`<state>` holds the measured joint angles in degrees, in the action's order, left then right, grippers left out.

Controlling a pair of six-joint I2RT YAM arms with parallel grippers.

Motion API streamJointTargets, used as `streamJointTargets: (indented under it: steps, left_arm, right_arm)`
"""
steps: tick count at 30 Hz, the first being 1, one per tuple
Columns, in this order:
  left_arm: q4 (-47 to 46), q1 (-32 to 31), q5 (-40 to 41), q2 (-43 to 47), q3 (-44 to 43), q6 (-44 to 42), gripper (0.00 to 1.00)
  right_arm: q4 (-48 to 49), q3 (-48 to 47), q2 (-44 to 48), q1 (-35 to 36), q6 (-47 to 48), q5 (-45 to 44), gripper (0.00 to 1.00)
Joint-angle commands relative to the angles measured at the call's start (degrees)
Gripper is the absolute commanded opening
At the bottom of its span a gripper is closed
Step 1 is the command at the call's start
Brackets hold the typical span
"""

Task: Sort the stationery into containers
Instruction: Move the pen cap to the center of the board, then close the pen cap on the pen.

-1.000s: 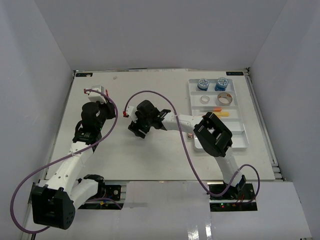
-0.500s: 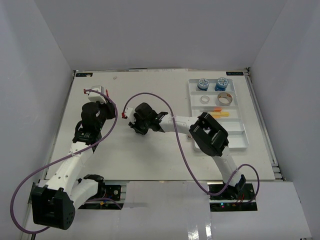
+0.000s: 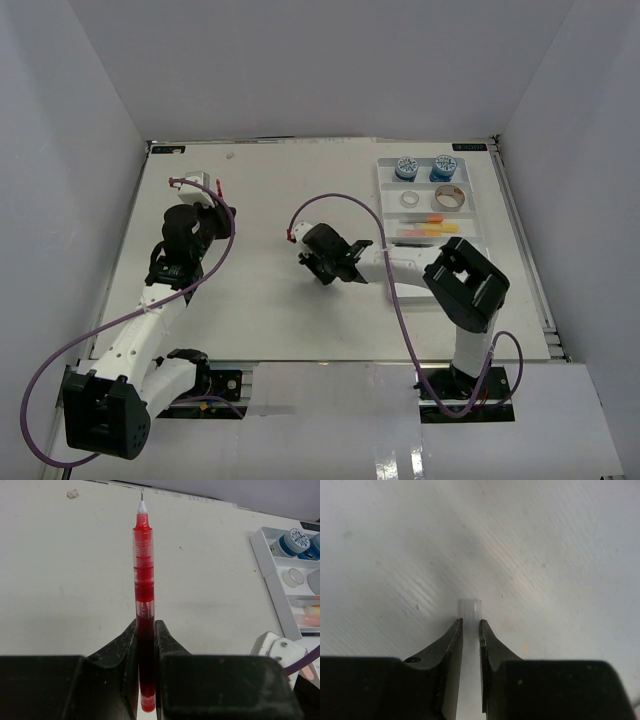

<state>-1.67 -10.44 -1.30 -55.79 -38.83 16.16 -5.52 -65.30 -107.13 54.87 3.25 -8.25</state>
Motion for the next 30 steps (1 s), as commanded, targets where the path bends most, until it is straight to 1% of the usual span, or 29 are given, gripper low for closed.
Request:
streamJointTargets:
  steps: [1, 5, 8, 9, 11, 15, 18, 23, 30]
  left_arm:
    - [-0.5, 0.2, -2.4, 1.5, 0.6, 0.8, 0.00]
    - [-0.5, 0.3, -3.1, 1.6, 0.7, 1.1, 0.00]
    - [-0.4, 0.3, -3.2, 1.6, 0.8, 1.2, 0.00]
    - [-0.4, 0.2, -3.3, 1.6, 0.8, 1.2, 0.00]
    - [-0.4, 0.2, -3.5, 1.6, 0.8, 1.2, 0.00]
    - [-0.1, 0.3, -4.0, 1.2, 0.5, 1.1, 0.00]
    - [-0.3, 0.3, -4.3, 1.0, 0.6, 1.0, 0.00]
    - [0.0, 0.2, -4.6, 0.7, 0.5, 0.9, 0.00]
    - [-0.1, 0.3, -4.9, 0.5, 0.3, 0.7, 0.00]
  right_arm:
    - [-5.2, 3.4, 3.9, -0.1, -10.9, -8.3, 0.17]
    - [-7.8, 7.3, 6.3, -0.1, -16.7, -7.0, 0.19]
    - [-9.4, 8.3, 7.0, 0.0, -18.9, -5.6, 0.24]
    - [-10.3, 8.3, 7.1, -0.1, -19.1, -5.2, 0.28]
    - [-11.2, 7.6, 7.1, 0.0, -19.2, -4.0, 0.31]
    - [-14.1, 4.5, 6.3, -0.4, -18.3, -1.3, 0.39]
    - [-17.8, 0.8, 4.9, -1.0, -16.9, 0.6, 0.43]
    - [-22.9, -4.5, 3.0, -2.1, -15.1, 1.6, 0.44]
    - [-26.8, -8.5, 0.3, -3.2, -12.7, 1.9, 0.43]
